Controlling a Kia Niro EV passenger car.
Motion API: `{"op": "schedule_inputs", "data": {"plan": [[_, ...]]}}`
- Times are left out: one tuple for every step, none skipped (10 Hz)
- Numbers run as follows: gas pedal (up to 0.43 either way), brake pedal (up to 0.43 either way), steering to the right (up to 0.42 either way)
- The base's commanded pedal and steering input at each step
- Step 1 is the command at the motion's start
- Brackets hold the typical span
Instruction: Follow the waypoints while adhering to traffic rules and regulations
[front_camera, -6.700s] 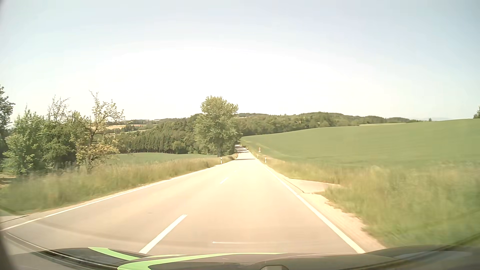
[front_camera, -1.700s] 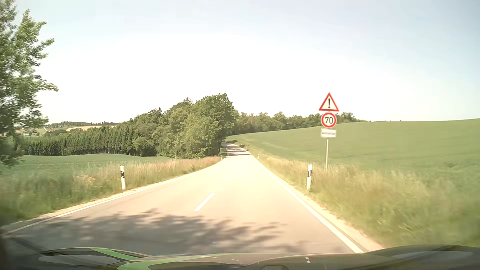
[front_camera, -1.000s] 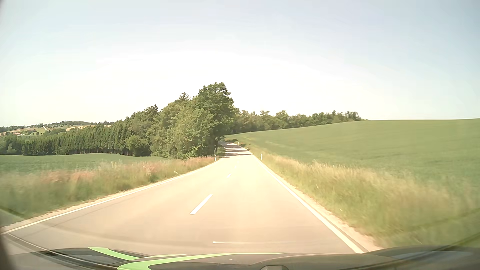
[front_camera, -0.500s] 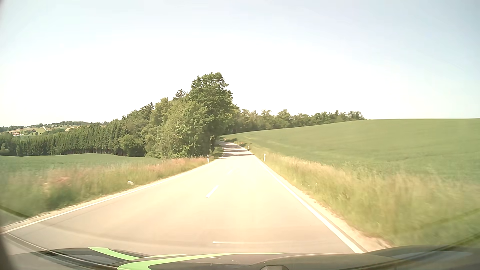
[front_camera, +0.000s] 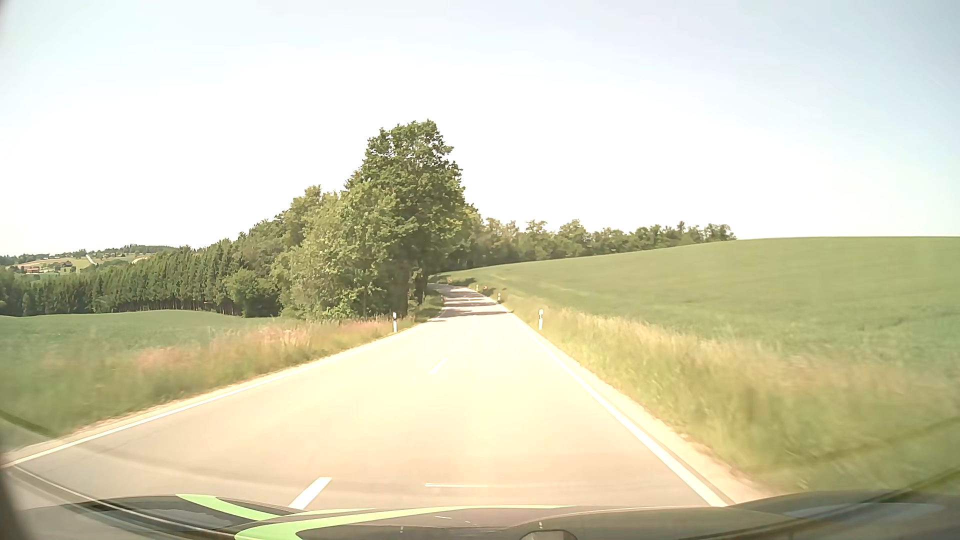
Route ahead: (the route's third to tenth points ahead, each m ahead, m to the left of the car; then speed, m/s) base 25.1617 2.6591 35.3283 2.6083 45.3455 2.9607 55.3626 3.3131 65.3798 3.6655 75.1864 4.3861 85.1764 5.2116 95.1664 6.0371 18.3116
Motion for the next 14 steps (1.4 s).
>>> {"op": "schedule_inputs", "data": {"plan": [[0.0, 0.0, -0.002], [0.0, 0.006, -0.002], [0.0, 0.055, -0.002], [0.0, 0.104, -0.002], [0.0, 0.14, -0.002], [0.0, 0.159, -0.002], [0.0, 0.171, -0.002], [0.0, 0.183, -0.001], [0.0, 0.189, 0.001], [0.0, 0.189, 0.002], [0.0, 0.195, 0.002], [0.0, 0.201, 0.002], [0.0, 0.201, 0.0], [0.0, 0.207, -0.001]]}}
